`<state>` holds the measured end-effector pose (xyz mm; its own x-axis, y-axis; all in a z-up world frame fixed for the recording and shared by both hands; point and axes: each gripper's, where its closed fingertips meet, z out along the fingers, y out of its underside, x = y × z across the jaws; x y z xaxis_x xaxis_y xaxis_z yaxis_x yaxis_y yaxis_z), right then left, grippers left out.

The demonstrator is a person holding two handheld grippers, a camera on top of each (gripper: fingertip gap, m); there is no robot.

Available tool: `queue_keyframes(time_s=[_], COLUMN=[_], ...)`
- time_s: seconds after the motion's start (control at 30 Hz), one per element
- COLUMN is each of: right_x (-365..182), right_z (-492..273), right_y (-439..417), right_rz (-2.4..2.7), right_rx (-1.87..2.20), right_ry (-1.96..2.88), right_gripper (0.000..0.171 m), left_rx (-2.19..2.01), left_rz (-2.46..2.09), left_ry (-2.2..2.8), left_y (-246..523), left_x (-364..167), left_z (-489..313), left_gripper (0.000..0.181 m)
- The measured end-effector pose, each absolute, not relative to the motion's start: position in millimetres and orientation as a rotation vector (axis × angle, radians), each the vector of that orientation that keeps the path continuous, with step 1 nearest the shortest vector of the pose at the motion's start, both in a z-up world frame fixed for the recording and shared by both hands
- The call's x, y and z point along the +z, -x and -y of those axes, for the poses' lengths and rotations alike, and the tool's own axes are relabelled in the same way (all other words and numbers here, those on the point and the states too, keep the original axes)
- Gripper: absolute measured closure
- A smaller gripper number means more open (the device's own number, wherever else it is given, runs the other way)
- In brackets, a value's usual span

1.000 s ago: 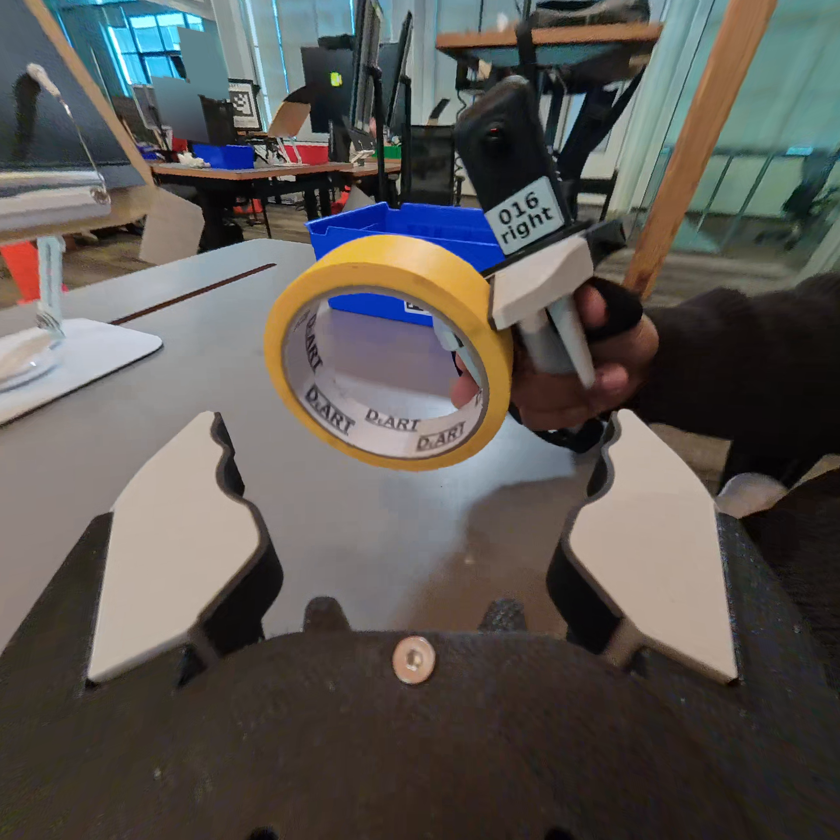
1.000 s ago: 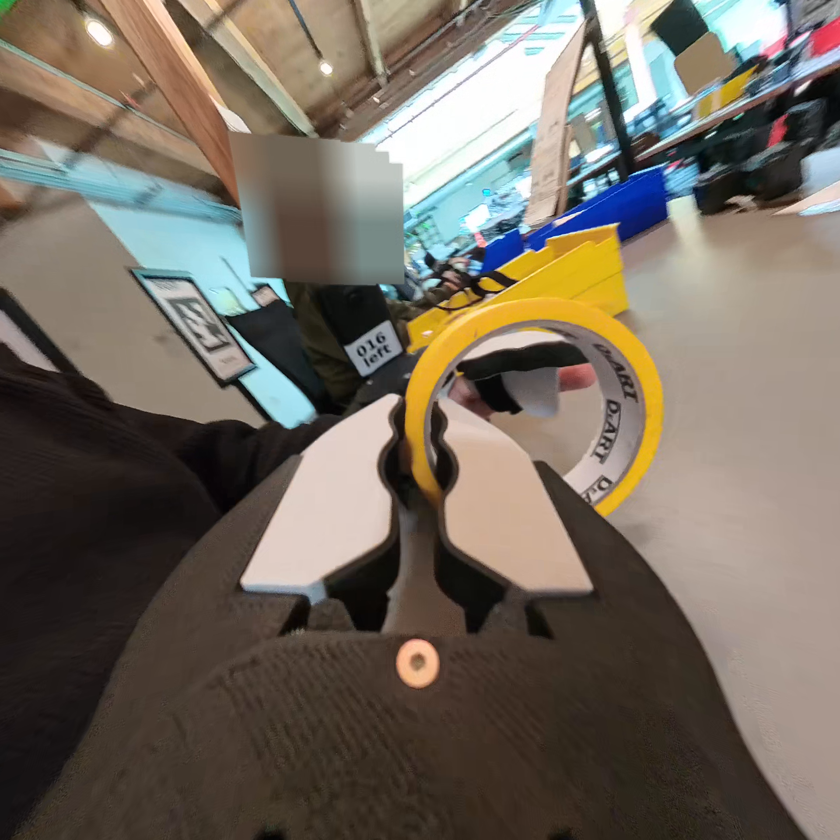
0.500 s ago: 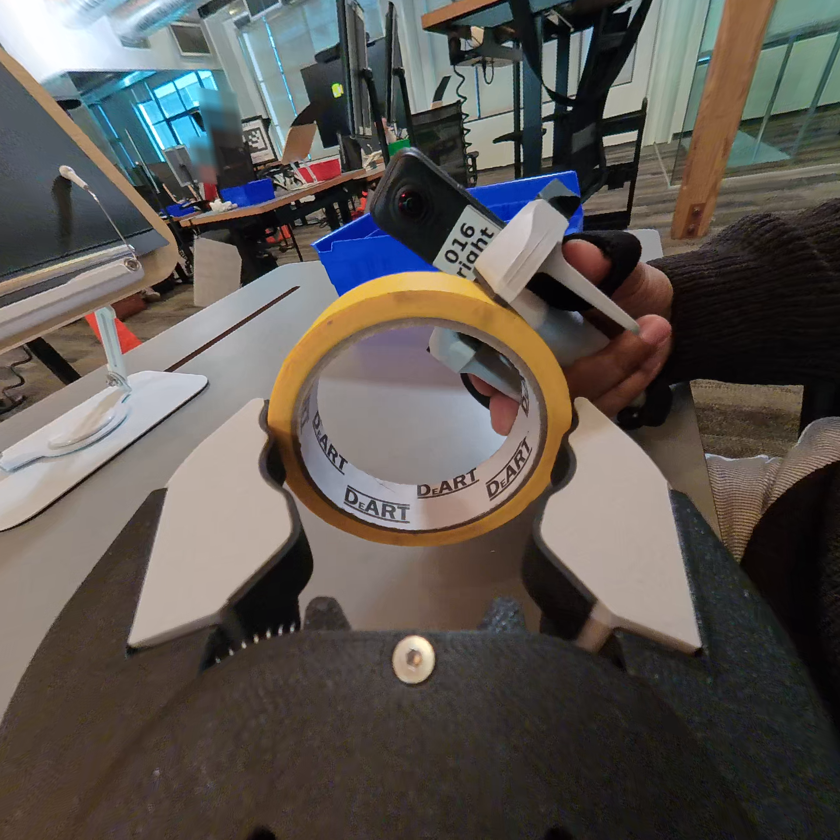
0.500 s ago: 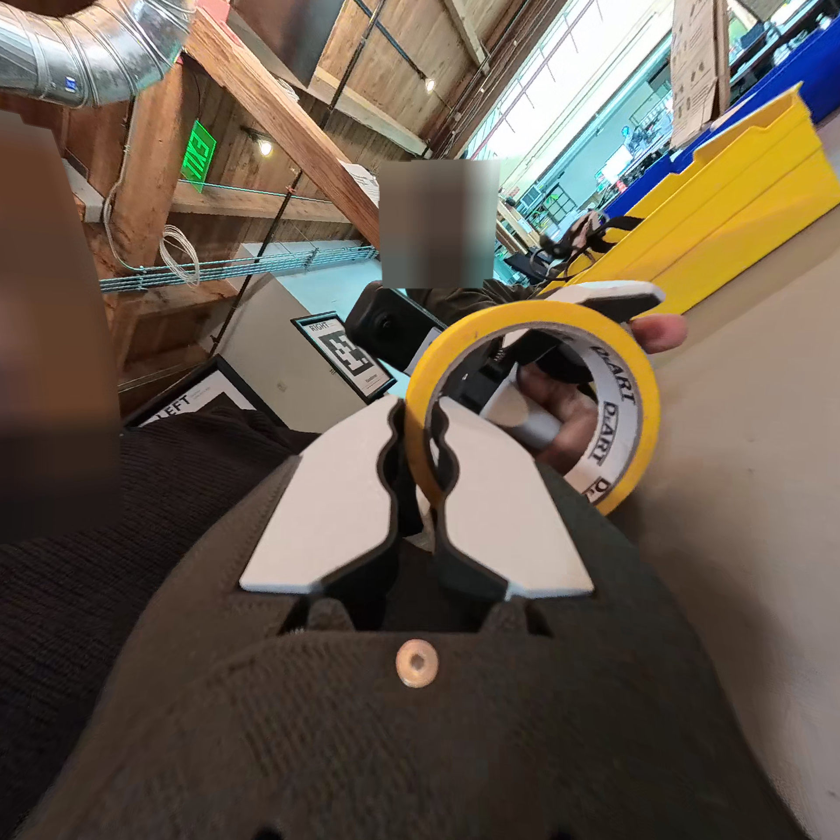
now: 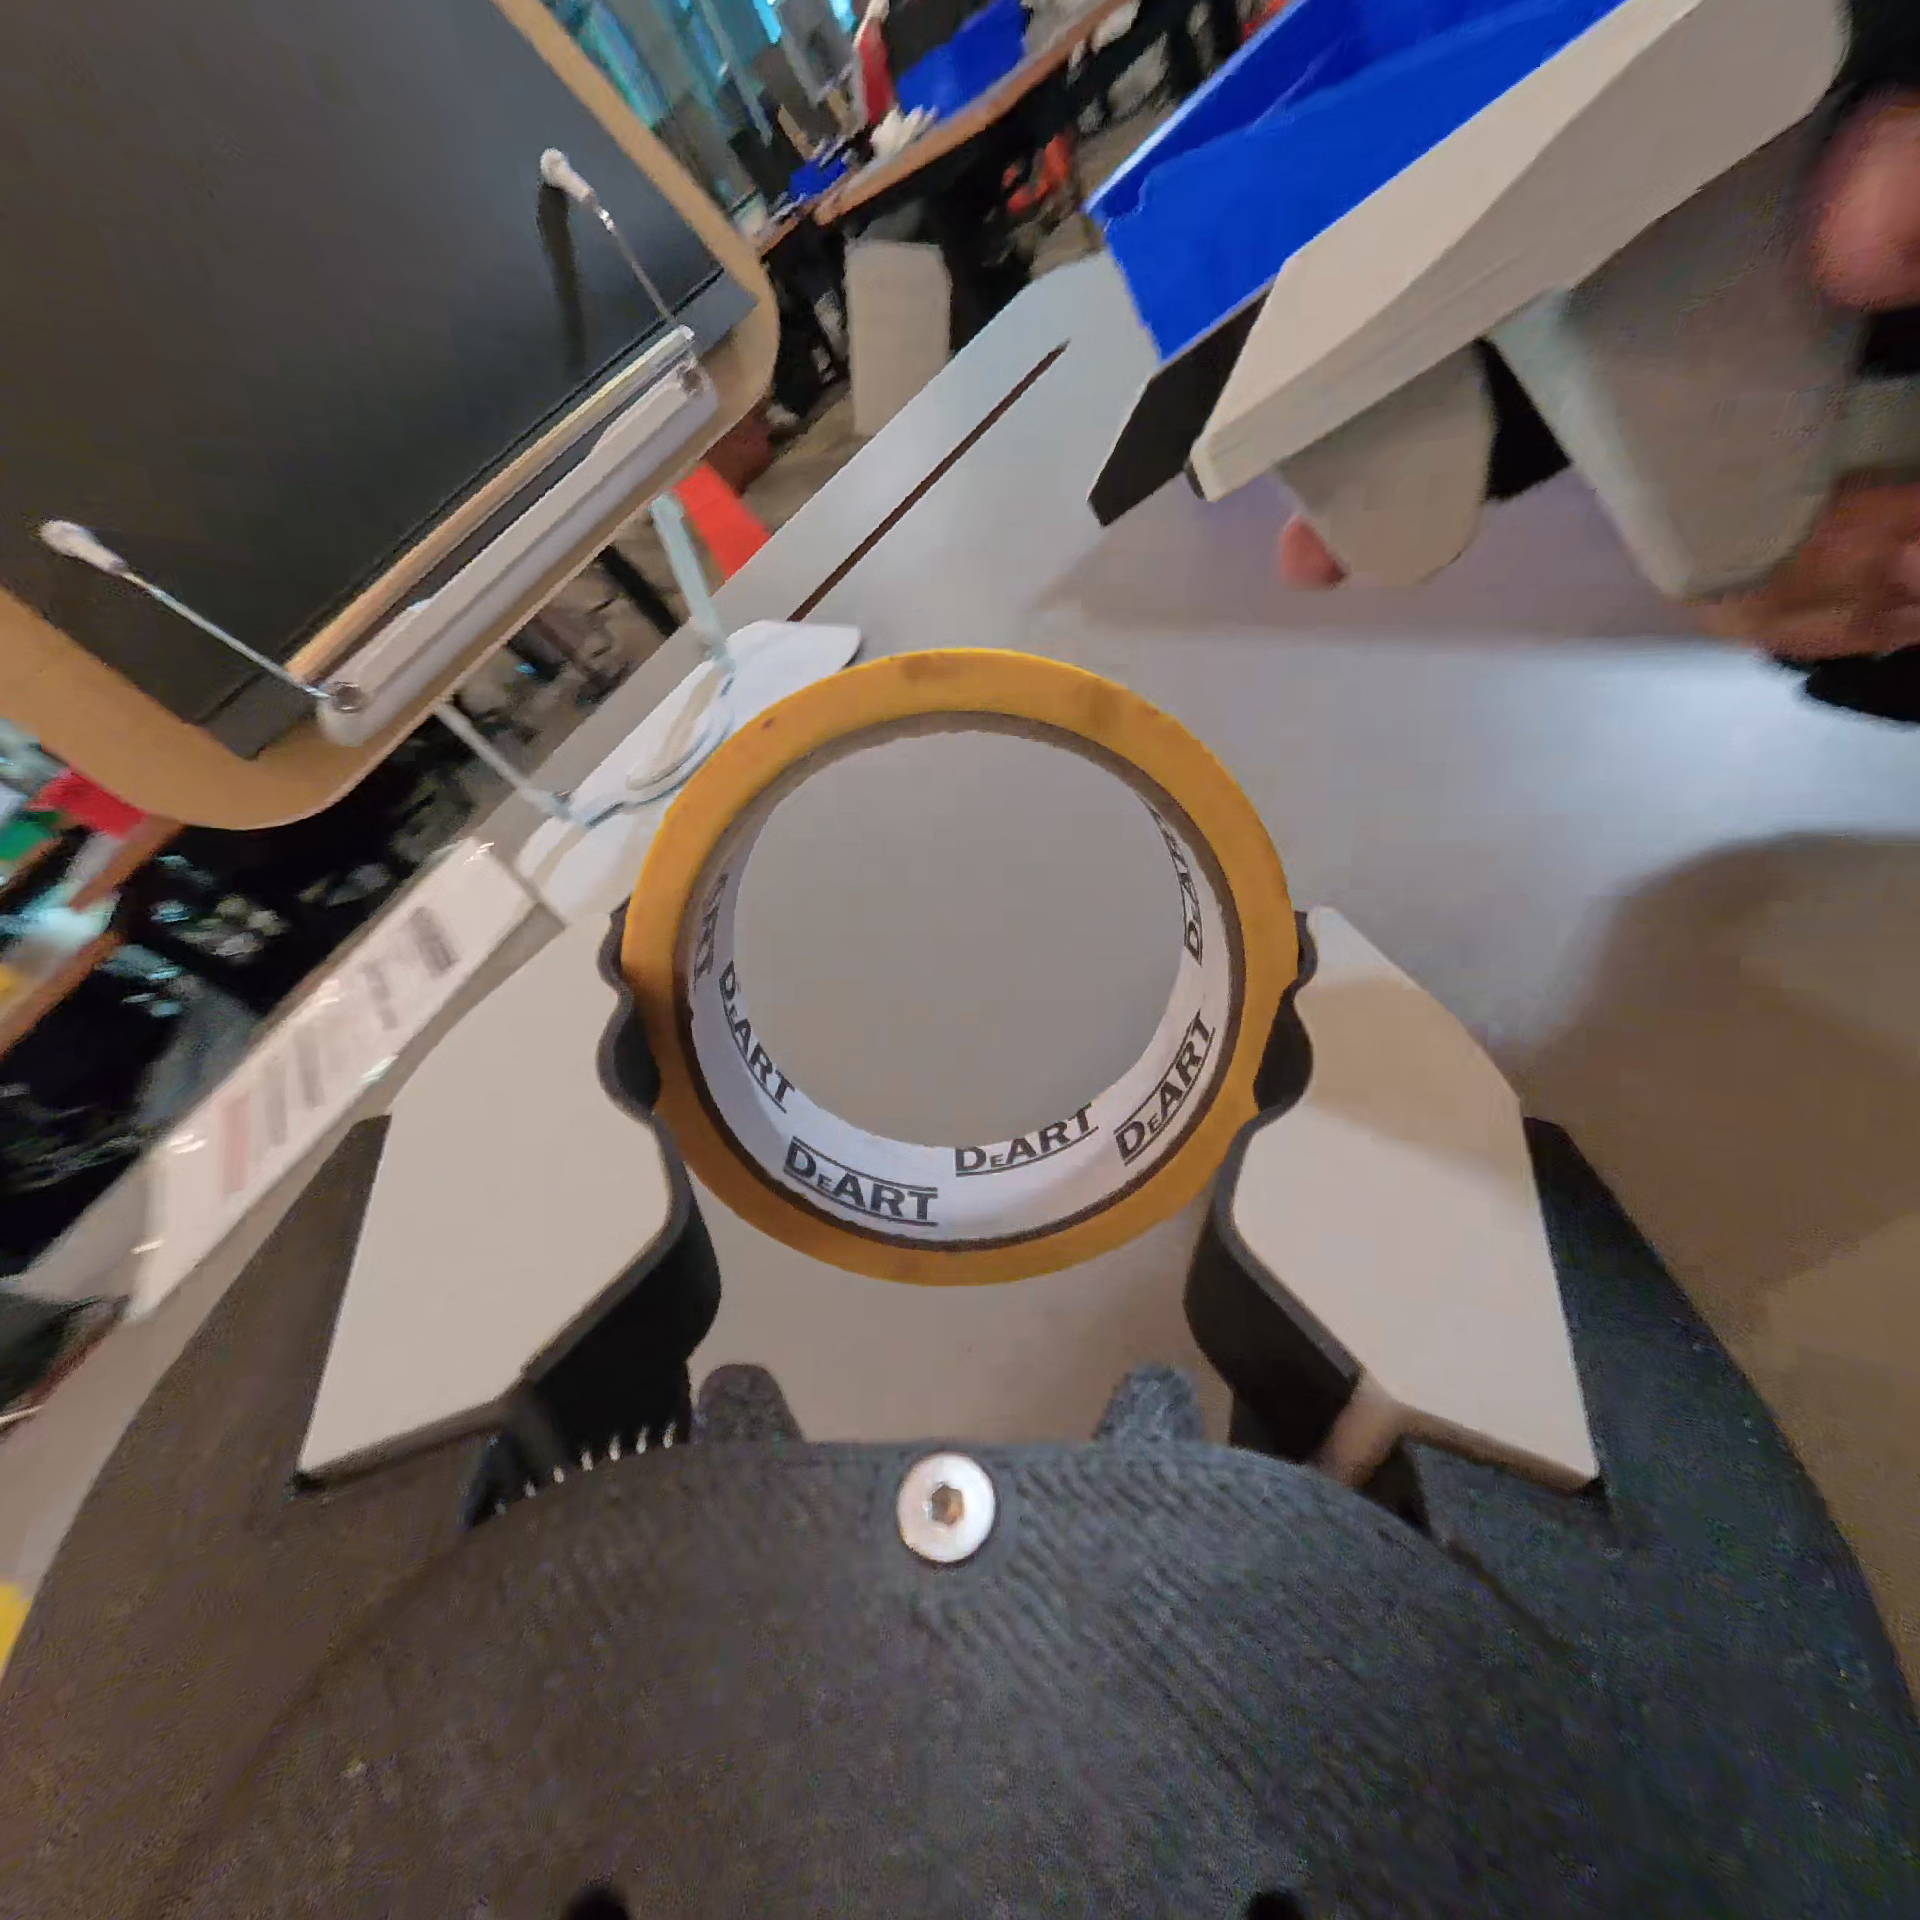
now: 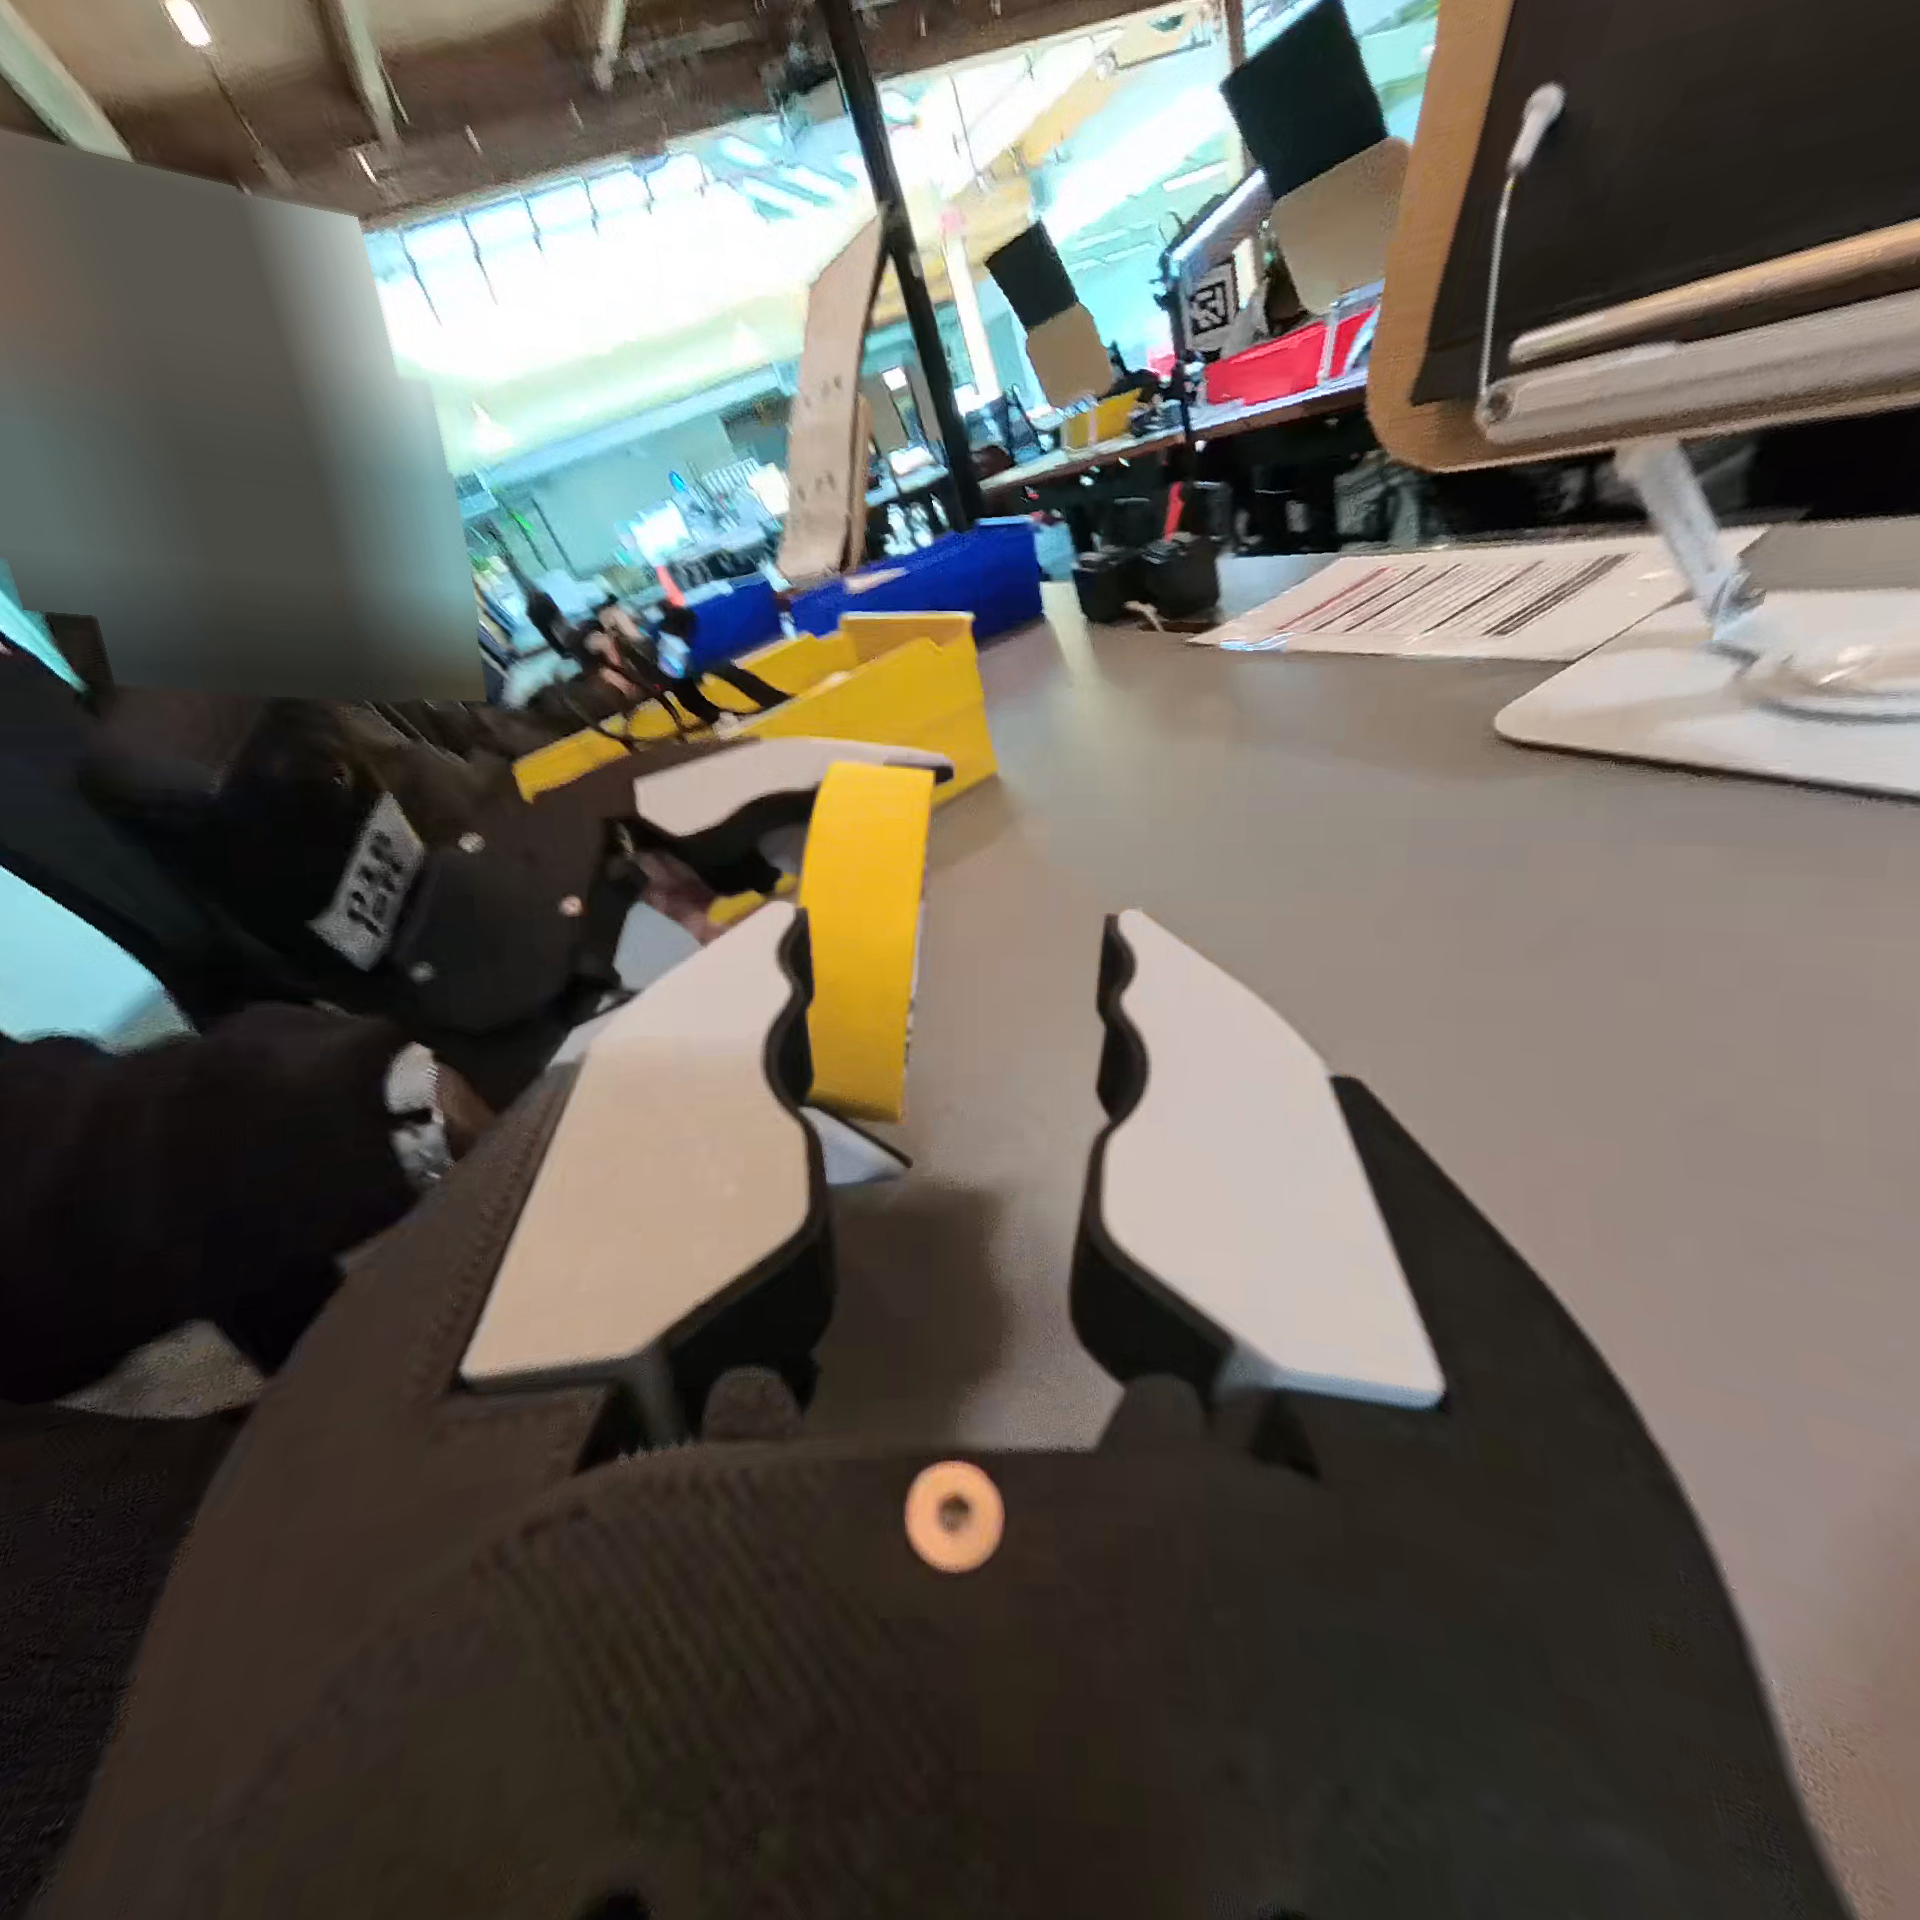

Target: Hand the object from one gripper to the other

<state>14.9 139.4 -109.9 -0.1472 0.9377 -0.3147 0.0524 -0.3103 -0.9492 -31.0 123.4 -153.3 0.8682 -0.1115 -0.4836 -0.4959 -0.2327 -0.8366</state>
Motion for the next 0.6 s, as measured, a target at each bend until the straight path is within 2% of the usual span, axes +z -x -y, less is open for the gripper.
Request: queue_keyframes(time_s=[0.03, 0.3, 0.37, 0.47, 0.6], right_x=[-111.3, -125.6, -126.2, -128.0, -129.0], right_z=[-134.3, -107.6, -110.9, -112.9, -112.3], right_y=[-13.4, -4.0, -4.8, -5.9, -5.7], right_rz=[1.209, 1.335, 1.332, 1.341, 1.349], right_rx=[1.499, 1.410, 1.410, 1.410, 1.413], right_ry=[1.369, 1.384, 1.393, 1.404, 1.416], right_gripper=[0.117, 0.119, 0.125, 0.143, 0.144], left_rx=[0.439, 0.563, 0.558, 0.541, 0.527], left_rz=[-0.477, -0.556, -0.560, -0.557, -0.553], left_ry=[1.798, 1.790, 1.795, 1.801, 1.799], left_y=[32.4, 21.7, 20.0, 19.1, 18.9], left_x=[-154.3, -155.6, -157.2, -159.0, -160.0], left_z=[-123.5, -122.6, -123.0, -123.5, -123.3], left_gripper=[0.065, 0.065, 0.064, 0.064, 0.064])
